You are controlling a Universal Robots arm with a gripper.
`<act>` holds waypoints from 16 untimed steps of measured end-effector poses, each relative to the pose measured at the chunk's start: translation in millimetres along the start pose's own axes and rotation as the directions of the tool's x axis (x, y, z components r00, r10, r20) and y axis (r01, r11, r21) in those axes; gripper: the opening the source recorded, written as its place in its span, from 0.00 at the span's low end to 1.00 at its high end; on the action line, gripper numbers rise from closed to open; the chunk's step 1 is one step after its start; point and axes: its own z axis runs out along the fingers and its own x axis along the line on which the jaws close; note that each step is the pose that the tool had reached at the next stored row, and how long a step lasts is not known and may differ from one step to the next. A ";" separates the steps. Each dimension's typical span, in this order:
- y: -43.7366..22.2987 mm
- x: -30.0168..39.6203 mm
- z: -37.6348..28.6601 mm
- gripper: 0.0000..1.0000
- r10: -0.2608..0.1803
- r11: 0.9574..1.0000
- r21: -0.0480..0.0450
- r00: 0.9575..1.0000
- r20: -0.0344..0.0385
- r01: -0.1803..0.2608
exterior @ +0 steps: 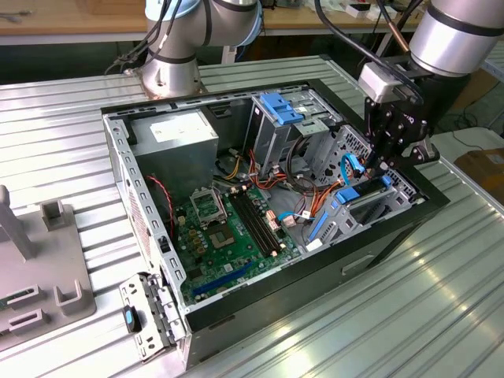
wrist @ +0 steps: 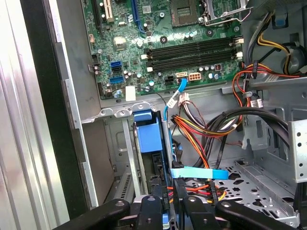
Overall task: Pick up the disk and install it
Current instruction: 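Insert the second disk wire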
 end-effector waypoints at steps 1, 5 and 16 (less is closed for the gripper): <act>0.0 0.0 0.0 0.24 0.000 1.000 0.000 1.000 0.000 0.000; 0.0 0.0 0.0 0.24 0.000 1.000 0.000 1.000 0.000 0.000; -6.7 -0.8 -8.6 0.24 0.000 1.000 -0.003 1.000 0.000 0.000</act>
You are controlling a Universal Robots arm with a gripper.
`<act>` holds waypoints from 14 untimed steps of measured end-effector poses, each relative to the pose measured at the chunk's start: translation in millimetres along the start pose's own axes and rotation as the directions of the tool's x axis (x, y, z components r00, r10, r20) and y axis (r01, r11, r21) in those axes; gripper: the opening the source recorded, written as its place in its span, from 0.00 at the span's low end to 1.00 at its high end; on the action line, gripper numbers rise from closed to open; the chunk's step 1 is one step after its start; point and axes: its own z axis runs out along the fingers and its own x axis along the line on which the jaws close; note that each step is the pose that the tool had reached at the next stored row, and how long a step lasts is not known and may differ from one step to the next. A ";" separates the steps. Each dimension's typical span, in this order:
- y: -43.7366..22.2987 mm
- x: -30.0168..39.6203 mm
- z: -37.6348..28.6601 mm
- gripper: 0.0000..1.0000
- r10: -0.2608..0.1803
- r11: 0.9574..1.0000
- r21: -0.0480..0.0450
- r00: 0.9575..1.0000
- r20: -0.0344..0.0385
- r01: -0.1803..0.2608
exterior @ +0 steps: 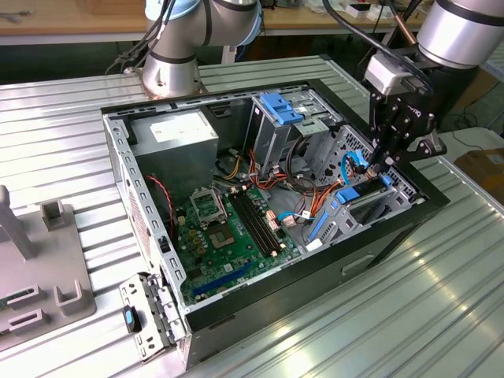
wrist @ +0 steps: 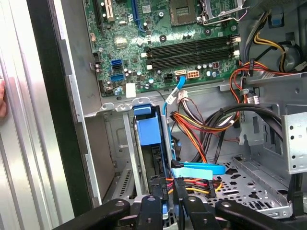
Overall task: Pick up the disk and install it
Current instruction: 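Insert the second disk wire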
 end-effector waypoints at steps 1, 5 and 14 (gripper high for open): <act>-0.7 -0.1 -0.1 0.24 0.000 1.000 -0.001 1.000 0.000 0.000; -12.7 -2.0 1.1 0.24 0.000 1.000 -0.005 1.000 -0.001 0.000; 6.5 -4.5 -1.3 0.24 0.000 1.000 0.004 1.000 -0.003 0.000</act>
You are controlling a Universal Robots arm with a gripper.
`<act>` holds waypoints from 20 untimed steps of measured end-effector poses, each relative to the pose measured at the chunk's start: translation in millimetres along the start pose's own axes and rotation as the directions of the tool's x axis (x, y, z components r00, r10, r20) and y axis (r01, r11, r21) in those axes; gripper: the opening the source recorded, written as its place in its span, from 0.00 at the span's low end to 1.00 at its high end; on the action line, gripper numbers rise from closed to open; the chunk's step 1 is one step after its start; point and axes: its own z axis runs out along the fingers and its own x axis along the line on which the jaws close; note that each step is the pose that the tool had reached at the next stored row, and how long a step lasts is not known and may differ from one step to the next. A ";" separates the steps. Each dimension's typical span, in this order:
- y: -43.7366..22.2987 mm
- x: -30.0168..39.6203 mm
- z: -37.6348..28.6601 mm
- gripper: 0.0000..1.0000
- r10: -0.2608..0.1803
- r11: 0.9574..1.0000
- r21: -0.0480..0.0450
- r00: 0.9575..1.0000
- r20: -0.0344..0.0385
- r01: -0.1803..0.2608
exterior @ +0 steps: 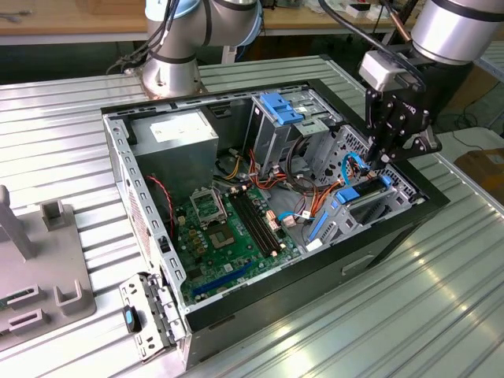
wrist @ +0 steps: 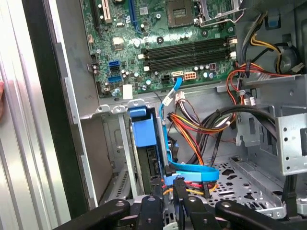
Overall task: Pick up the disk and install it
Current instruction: 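Insert the second disk wire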
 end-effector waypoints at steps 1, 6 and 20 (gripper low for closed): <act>0.4 0.0 1.3 0.24 0.000 1.000 0.001 1.000 -0.003 0.000; 1.8 -0.4 16.2 0.24 -0.001 1.000 0.002 1.000 -0.013 0.001; 2.4 -0.5 22.1 0.16 -0.001 1.000 0.002 1.000 -0.013 0.001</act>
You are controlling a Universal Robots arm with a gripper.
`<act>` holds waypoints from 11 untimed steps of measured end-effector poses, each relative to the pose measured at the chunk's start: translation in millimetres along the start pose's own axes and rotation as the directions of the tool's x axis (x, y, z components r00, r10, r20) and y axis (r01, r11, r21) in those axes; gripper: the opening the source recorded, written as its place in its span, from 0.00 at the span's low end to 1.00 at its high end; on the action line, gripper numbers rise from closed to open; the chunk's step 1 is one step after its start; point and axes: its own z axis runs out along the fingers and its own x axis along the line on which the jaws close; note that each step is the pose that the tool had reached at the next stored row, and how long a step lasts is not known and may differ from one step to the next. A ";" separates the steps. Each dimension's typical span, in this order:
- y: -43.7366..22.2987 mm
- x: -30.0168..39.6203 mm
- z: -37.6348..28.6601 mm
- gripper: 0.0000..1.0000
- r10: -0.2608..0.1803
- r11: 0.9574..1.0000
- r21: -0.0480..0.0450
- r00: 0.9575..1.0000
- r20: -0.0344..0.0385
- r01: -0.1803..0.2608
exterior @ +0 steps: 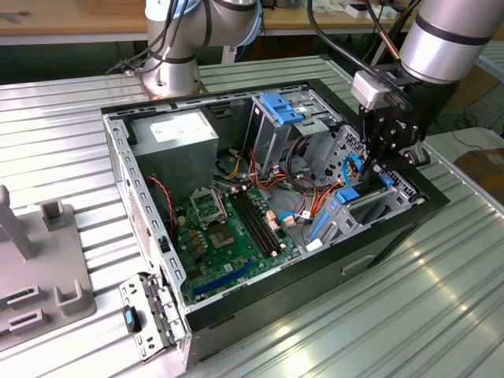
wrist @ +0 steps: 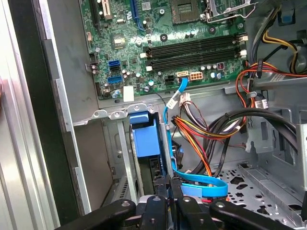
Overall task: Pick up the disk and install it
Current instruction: 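Insert the second disk wire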
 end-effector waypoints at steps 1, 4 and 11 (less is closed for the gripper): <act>-0.1 -0.2 -0.6 0.16 0.000 1.000 0.000 1.000 -0.002 0.000; -1.1 -0.2 -12.7 0.16 -0.004 1.000 0.001 1.000 -0.006 0.004; -2.0 -0.7 -23.3 0.16 -0.007 1.000 0.002 1.000 -0.010 0.007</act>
